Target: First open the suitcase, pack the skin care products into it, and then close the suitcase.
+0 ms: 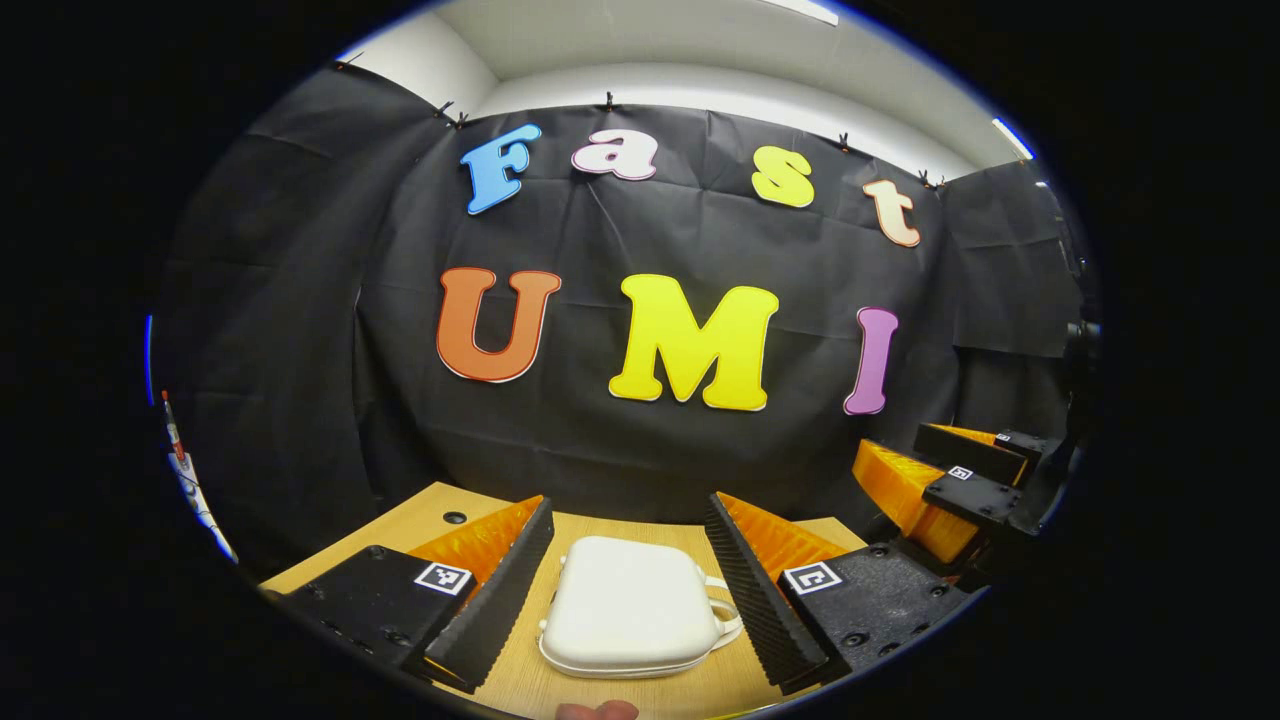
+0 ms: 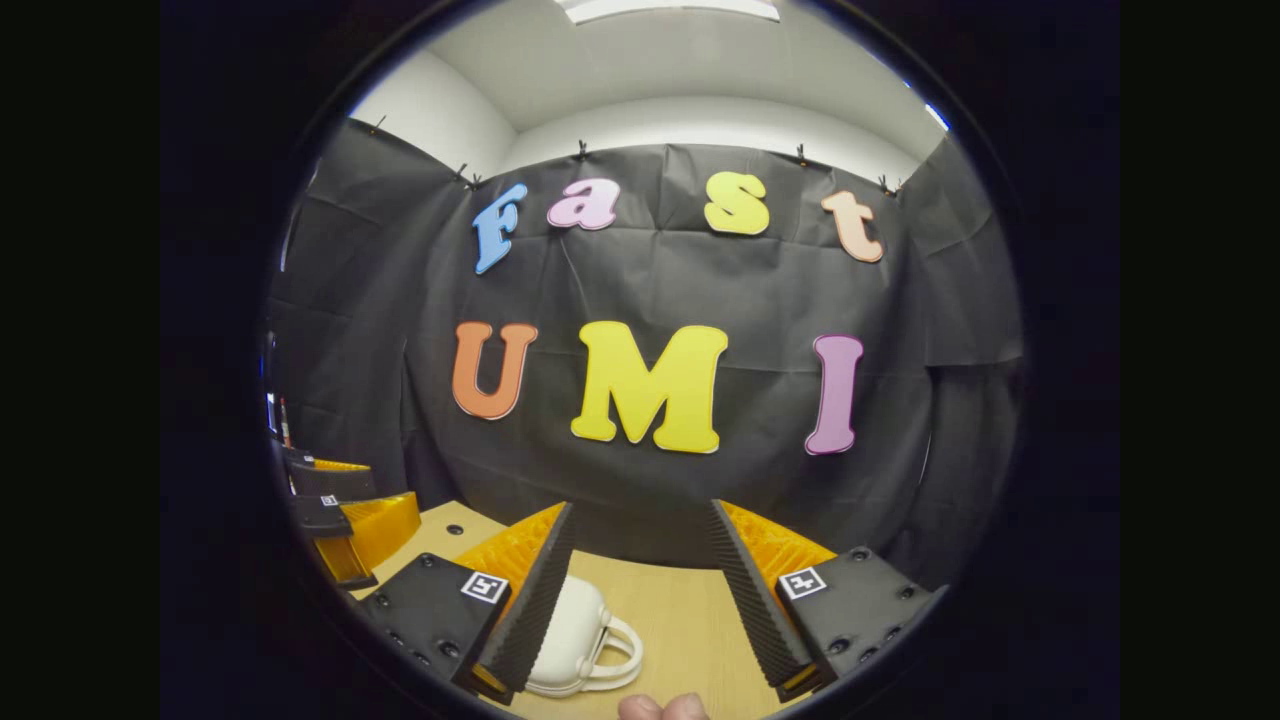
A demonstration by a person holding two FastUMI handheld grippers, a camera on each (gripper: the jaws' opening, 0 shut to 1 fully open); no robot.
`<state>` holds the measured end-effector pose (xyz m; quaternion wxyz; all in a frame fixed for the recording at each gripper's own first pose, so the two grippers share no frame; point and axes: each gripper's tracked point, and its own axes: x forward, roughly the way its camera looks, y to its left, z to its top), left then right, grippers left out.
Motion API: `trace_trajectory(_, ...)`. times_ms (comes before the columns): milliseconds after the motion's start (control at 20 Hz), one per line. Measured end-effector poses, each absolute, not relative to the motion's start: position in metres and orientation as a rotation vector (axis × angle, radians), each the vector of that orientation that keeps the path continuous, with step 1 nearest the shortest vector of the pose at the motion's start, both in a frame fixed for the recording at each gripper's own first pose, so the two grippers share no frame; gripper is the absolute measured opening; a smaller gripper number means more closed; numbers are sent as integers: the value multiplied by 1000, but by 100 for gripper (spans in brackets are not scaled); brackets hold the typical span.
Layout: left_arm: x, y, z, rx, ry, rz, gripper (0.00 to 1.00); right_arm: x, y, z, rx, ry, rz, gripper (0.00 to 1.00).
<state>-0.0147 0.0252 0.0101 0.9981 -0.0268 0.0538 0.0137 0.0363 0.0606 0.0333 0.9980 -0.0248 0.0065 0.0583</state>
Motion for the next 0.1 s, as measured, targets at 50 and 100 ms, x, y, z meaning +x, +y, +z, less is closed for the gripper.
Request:
trace_trajectory(50,-16,25,10,-55,109,27,97,36,61,32,-50,15,119,80)
trace_trajectory(100,-15,25,10,-55,108,27,97,36,61,32,-52,14,119,80)
